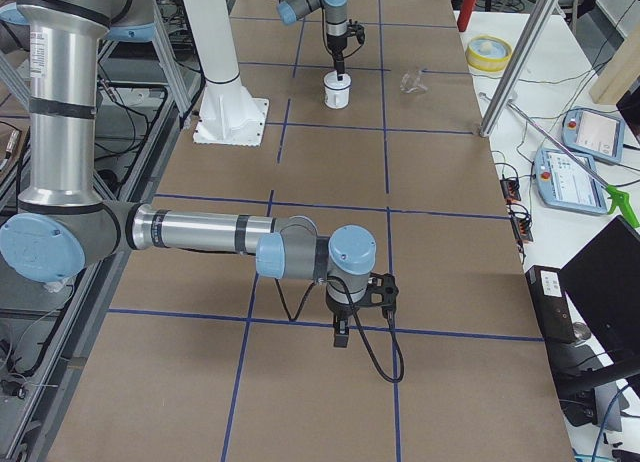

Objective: Place funnel on cup
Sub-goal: 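Lower the left gripper and close it on the lid's knob, then lift the white lid off the mug and carry it beside the mug, then lower the lid onto the table and open the left gripper, then move the left gripper up to the clear glass funnel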

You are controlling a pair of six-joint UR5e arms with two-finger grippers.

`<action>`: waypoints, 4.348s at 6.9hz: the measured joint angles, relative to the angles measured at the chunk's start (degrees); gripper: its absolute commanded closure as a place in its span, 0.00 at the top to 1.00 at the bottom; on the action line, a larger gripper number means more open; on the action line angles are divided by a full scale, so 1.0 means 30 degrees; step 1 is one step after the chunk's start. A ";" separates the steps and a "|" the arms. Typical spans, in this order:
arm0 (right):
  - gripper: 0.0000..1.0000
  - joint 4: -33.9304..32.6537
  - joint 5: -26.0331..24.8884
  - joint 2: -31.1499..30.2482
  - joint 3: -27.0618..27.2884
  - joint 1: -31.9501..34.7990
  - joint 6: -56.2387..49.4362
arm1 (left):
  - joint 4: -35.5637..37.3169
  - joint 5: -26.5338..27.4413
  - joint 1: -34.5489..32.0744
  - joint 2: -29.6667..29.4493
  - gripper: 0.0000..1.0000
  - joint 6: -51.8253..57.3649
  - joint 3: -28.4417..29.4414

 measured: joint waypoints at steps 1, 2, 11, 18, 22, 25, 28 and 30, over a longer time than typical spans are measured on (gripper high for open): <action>1.00 0.0000 0.0000 0.0001 -0.0001 0.0000 0.0001 | 0.0006 -0.0019 0.0003 -0.0002 0.15 0.0005 -0.0051; 1.00 0.0000 0.0000 0.0000 0.0000 0.0000 0.0001 | 0.0020 -0.0046 0.0003 -0.0003 0.14 0.0018 -0.0159; 1.00 -0.0001 0.0000 0.0000 -0.0009 -0.0001 0.0001 | 0.3548 -0.0266 -0.1452 0.3286 0.00 0.5261 -0.6643; 1.00 0.0000 0.0000 0.0001 0.0000 0.0000 0.0001 | -0.7436 -0.0286 -0.1221 0.7770 0.00 0.6479 -0.0524; 1.00 0.0000 0.0000 0.0000 0.0000 0.0000 0.0000 | -0.7470 -0.0289 -0.1123 0.7347 0.18 0.6500 0.0015; 1.00 0.0000 0.0000 0.0000 0.0000 0.0000 0.0001 | -0.7471 -0.0280 -0.1093 0.7078 0.82 0.6511 0.0464; 1.00 -0.0001 0.0000 0.0001 0.0000 0.0000 0.0000 | -0.7452 -0.0234 -0.1214 0.6919 1.00 0.5495 0.0035; 1.00 0.0000 0.0000 0.0000 0.0000 0.0000 0.0002 | -0.7450 -0.0110 -0.2192 0.6091 1.00 0.3472 -0.0580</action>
